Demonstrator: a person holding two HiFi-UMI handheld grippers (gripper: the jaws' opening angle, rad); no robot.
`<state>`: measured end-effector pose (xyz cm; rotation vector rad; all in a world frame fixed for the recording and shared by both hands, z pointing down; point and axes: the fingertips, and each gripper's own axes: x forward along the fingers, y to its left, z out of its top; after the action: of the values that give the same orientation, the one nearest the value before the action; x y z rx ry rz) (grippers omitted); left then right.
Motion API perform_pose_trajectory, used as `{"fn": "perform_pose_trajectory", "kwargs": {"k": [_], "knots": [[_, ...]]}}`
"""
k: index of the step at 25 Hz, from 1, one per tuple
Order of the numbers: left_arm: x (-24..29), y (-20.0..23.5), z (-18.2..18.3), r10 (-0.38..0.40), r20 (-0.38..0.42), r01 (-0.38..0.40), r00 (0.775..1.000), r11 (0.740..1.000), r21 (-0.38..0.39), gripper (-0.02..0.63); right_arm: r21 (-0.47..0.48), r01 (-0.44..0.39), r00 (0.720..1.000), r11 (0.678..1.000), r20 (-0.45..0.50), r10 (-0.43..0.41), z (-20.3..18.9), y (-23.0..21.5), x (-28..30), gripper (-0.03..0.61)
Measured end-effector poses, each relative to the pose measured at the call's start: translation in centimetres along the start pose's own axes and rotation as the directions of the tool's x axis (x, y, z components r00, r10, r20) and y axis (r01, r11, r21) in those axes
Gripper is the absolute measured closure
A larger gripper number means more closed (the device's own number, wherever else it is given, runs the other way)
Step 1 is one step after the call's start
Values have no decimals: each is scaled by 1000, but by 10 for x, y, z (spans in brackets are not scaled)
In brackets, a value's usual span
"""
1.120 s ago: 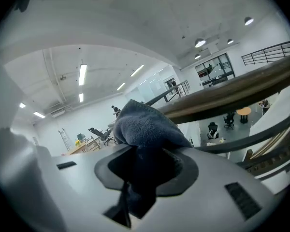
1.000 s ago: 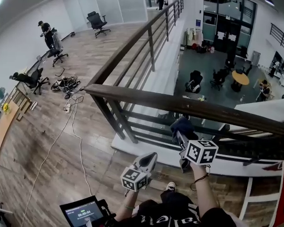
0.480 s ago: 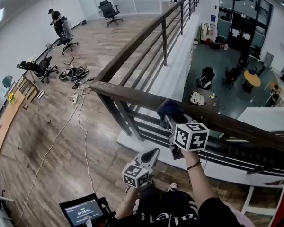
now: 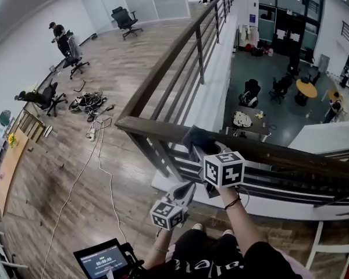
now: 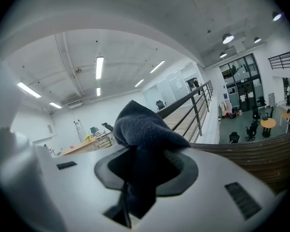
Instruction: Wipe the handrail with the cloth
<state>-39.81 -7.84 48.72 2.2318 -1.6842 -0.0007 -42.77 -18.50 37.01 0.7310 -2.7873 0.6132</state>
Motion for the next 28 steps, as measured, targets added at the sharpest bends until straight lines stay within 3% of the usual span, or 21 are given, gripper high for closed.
{"fn": "perform_pose_trajectory", "kwargs": {"k": [9,17,23,28], "knots": [[16,21,-5,-150,-37,150,988,989,-6,614,11,171,985,985,17,-171,-7,-35,12,476],[39,-6,-19,-283,-76,284,956,959,-3,614,3,284,957,959,56,-284,-9,-74,-22,476],[64,-34,-13,-340,-61,340,938,940,-15,614,-6,350,934,937,79,-349,-9,-111,-67,476],[90,-64,-26,-321,-46,320,946,947,-31,614,20,379,920,925,100,-379,-19,-156,-127,476]]}}
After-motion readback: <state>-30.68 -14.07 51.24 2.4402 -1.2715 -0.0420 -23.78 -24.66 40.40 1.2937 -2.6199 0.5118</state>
